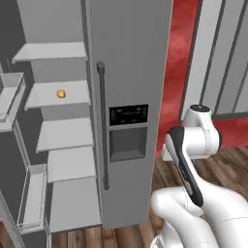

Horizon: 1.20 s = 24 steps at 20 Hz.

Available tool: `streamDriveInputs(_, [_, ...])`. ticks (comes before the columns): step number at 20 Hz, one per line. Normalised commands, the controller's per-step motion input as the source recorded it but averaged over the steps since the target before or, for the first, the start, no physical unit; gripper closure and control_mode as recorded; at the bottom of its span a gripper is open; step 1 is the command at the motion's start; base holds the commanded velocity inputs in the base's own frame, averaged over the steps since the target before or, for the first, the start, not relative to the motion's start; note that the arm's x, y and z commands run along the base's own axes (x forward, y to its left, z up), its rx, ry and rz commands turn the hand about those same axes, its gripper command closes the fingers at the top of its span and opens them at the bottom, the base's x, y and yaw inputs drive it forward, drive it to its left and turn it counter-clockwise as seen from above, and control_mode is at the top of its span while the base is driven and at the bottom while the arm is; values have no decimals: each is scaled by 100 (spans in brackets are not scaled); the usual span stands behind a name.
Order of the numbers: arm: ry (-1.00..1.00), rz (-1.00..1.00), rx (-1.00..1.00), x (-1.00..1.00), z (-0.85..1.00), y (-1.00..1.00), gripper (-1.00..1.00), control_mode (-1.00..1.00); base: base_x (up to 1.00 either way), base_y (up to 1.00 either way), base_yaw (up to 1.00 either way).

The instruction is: Place the cold items (lemon and mango) from the fridge in one tupperware on the dining counter. Place the warm items (kebab skewer and hot dog) in the stove area in another tupperware.

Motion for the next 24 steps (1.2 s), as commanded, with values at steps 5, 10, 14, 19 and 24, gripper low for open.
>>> streamDriveInputs(5, [0,0,0,0,0,0,-100,100,6,19,50])
streamDriveInputs(10, [0,0,0,0,0,0,-100,100,24,8,60])
streamDriveInputs(14, [0,0,0,0,0,0,-100,100,8,3,57])
streamDriveInputs(19, [0,0,0,0,0,0,-100,100,21,21,50])
streamDriveInputs(24, [0,0,0,0,0,0,-100,100,40,19,2])
